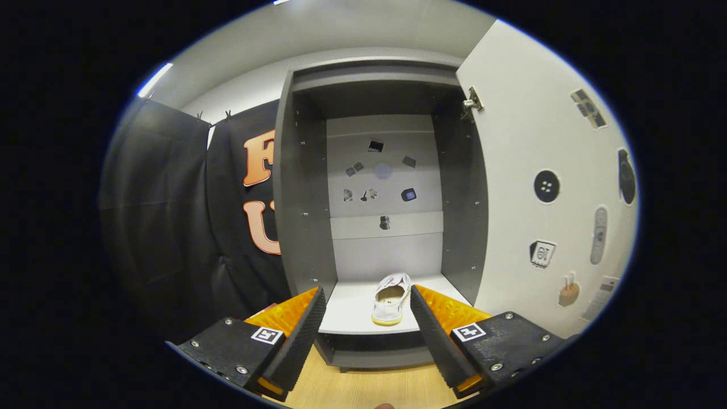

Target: Open the shoe cabinet door, grab the shoes and put them into the shoe cabinet, then close the shoe cabinet door.

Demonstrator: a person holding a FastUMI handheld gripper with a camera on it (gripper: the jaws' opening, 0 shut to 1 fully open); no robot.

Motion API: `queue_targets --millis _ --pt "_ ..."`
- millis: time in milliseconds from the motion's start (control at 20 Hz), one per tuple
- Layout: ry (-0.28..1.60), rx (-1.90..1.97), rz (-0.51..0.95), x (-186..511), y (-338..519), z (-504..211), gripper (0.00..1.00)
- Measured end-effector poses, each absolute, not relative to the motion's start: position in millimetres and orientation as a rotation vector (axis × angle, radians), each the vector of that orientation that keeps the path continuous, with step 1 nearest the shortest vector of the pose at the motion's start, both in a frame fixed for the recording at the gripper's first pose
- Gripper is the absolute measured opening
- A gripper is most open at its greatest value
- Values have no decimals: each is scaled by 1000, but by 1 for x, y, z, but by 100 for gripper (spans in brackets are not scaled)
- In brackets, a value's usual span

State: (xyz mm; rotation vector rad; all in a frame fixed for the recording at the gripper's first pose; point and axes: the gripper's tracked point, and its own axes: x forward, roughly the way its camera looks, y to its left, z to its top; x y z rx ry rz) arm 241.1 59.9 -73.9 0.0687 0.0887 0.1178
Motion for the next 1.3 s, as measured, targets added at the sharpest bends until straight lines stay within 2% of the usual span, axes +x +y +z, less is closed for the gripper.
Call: queue_targets --millis 600,950,1300 --pt "53 97 62 99 36 -50 93" --pt "55 114 15 63 5 -54 93" --pt "55 127 -111 40 -93 -60 93"
